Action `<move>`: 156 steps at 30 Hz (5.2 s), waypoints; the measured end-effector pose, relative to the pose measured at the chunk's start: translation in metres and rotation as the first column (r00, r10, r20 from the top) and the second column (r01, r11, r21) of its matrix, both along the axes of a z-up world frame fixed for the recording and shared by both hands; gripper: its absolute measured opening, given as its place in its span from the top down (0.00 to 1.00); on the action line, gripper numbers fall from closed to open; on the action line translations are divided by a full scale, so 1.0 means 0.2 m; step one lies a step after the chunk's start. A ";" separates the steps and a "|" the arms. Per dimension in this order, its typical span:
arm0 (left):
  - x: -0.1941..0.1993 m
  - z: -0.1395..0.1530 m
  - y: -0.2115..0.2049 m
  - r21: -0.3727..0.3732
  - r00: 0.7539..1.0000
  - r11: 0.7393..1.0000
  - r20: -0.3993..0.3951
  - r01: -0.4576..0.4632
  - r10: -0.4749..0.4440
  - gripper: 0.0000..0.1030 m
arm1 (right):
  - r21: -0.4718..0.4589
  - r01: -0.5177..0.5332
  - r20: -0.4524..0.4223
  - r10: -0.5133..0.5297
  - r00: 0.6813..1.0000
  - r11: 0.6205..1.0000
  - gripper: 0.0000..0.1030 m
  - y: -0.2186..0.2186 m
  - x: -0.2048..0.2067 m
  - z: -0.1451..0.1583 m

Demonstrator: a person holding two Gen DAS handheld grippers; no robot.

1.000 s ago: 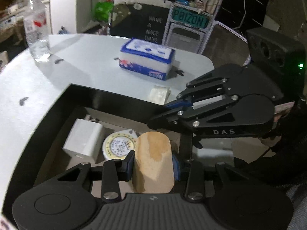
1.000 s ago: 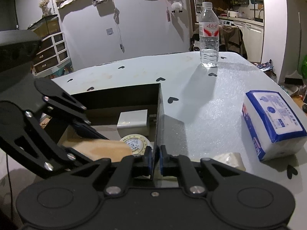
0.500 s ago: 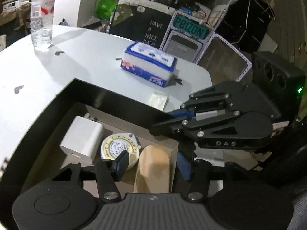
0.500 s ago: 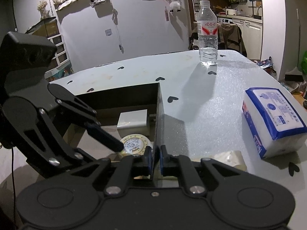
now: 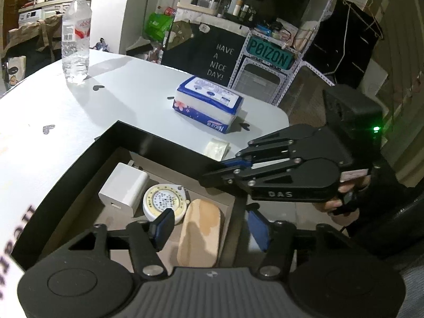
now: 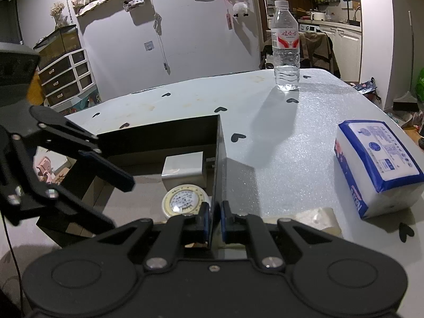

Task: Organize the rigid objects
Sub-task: 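Carry the wooden block with the left gripper into the black box and release, then move the left gripper back to the table and grasp the carved wooden square block, then carry the carved wooden block with the left gripper into the black box and release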

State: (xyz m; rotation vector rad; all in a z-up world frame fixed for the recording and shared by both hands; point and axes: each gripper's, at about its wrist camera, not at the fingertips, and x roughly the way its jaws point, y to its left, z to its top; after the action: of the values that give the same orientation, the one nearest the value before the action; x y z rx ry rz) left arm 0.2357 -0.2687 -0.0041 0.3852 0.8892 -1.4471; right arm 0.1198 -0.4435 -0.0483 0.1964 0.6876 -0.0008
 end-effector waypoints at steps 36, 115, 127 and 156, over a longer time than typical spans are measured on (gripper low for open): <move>-0.53 0.13 0.89 -0.211 0.651 0.665 0.141 -0.716 0.746 0.00 | -0.036 0.031 0.002 -0.031 1.000 0.999 0.93 0.04 0.01 -0.01; -0.10 0.10 0.61 -0.183 0.441 0.422 -0.078 -0.888 0.894 0.37 | 0.003 0.127 -0.011 -0.127 0.992 0.992 0.89 0.06 0.03 -0.04; -0.04 -0.02 0.16 -0.039 0.419 0.417 -0.129 -0.908 0.899 0.37 | 0.007 0.107 0.012 -0.107 0.994 0.994 0.89 0.04 0.01 -0.05; 0.06 -0.22 -0.13 0.089 0.307 0.297 0.155 -0.951 0.939 0.37 | 0.007 0.068 0.042 -0.068 0.997 0.998 0.87 0.03 -0.01 -0.05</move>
State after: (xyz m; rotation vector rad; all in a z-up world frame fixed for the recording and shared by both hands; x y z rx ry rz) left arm 0.2472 -0.2944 -0.0487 -0.0358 0.9169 -0.1962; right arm 0.1186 -0.4366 -0.0588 0.2246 0.6386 -0.0599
